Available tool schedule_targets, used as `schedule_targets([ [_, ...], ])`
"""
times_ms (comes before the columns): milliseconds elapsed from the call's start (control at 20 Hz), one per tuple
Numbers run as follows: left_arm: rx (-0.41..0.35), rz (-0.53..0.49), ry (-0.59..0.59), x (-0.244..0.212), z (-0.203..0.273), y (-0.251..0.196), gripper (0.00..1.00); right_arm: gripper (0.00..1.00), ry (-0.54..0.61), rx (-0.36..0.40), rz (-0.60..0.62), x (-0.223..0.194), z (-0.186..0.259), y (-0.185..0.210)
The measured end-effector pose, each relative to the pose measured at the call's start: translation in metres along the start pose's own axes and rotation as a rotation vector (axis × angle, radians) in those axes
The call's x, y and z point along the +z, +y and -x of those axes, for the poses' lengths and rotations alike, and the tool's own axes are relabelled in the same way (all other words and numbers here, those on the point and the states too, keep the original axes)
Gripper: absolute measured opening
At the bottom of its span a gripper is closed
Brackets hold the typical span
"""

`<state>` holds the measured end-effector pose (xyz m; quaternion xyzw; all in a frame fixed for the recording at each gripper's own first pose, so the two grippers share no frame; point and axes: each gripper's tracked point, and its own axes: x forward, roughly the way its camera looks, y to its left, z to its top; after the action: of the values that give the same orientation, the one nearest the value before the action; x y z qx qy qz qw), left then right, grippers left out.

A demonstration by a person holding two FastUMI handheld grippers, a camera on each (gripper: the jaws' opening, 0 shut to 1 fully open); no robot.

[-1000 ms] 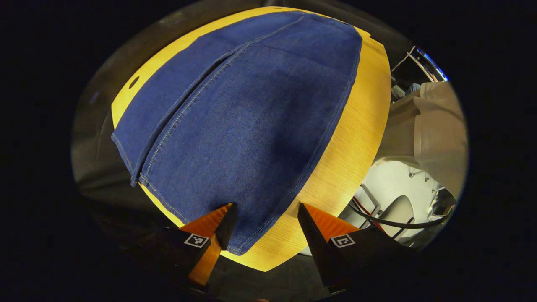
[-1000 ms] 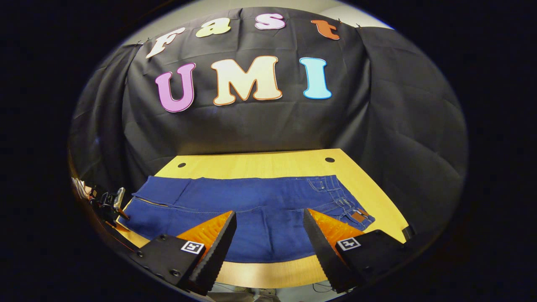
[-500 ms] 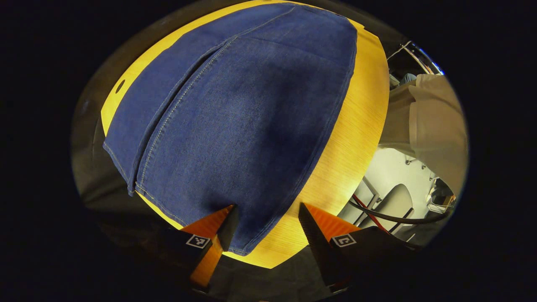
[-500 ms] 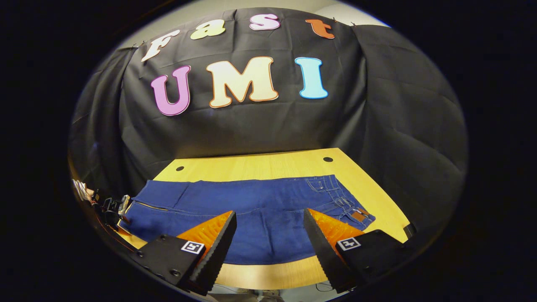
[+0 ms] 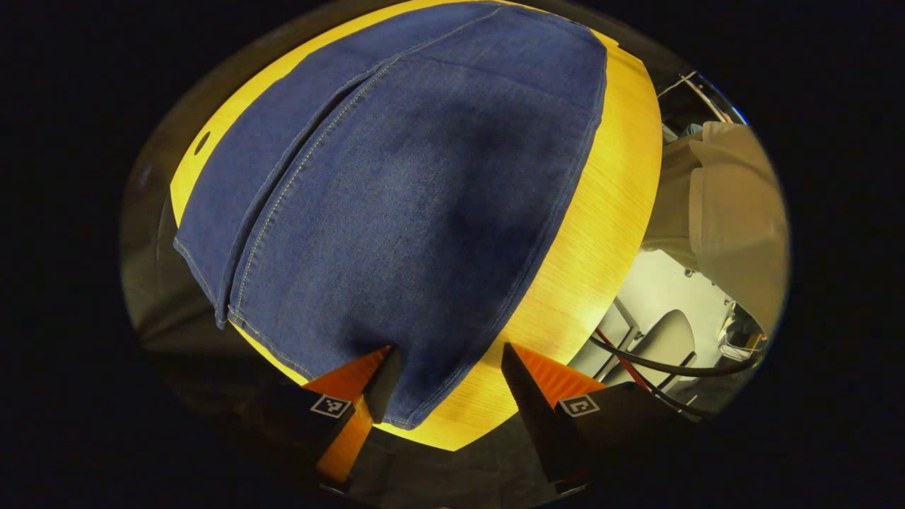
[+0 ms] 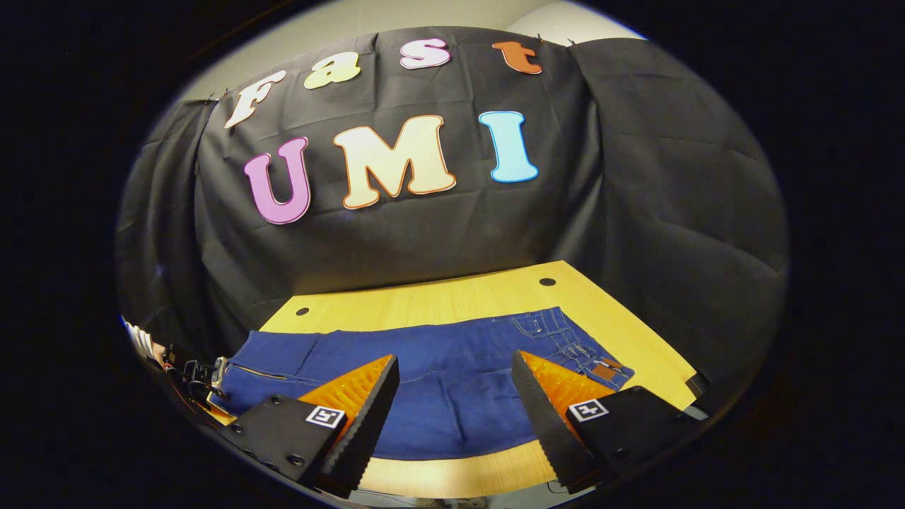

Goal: Grasp the waist and the cuffs of the jeans and fold them to make the two legs overlap; first hold the waist and fold one-third of the jeans toward the cuffs, then hold the cuffs and fold the remaining one-third in the same direction to finish folding.

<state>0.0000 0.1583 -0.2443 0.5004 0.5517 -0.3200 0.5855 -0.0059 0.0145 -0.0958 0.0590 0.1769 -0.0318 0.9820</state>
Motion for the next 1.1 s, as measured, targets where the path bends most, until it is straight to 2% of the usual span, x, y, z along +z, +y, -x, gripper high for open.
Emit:
schedule_targets([
  [200, 0.005, 0.016, 0.02, 0.0, -0.001, -0.003, 0.87, 0.98, -0.007, -0.013, -0.014, 0.002, 0.001, -0.008],
  [300, 0.007, 0.006, 0.022, 0.003, 0.0, 0.0, 0.77, 0.99, -0.005, -0.012, -0.012, 0.001, -0.001, -0.008],
  [350, 0.01, -0.001, 0.022, 0.001, 0.001, 0.002, 0.66, 0.99, -0.002, -0.007, -0.011, 0.001, -0.002, -0.007],
  [400, 0.015, -0.008, 0.026, 0.001, 0.001, 0.004, 0.61, 0.98, 0.003, 0.0, -0.009, 0.001, -0.003, -0.006],
  [550, 0.044, -0.045, 0.035, 0.002, 0.003, 0.01, 0.3, 0.98, 0.007, 0.011, 0.009, -0.001, -0.005, -0.003],
  [650, 0.052, -0.08, 0.042, 0.002, 0.001, 0.011, 0.16, 0.98, 0.014, 0.017, 0.011, -0.003, -0.007, -0.003],
  [700, 0.06, -0.095, 0.042, 0.003, 0.0, 0.014, 0.15, 0.98, 0.019, 0.021, 0.011, -0.004, -0.008, -0.003],
  [850, 0.053, -0.077, 0.057, 0.004, 0.001, 0.015, 0.0, 0.99, 0.059, 0.062, 0.025, -0.016, -0.01, 0.002],
  [950, 0.051, -0.072, 0.064, 0.005, 0.0, 0.015, 0.0, 0.99, 0.119, 0.102, 0.106, -0.032, -0.007, 0.002],
  [1100, 0.057, -0.048, 0.068, 0.005, 0.001, 0.015, 0.0, 0.98, 0.188, 0.123, 0.244, -0.044, -0.006, -0.017],
])
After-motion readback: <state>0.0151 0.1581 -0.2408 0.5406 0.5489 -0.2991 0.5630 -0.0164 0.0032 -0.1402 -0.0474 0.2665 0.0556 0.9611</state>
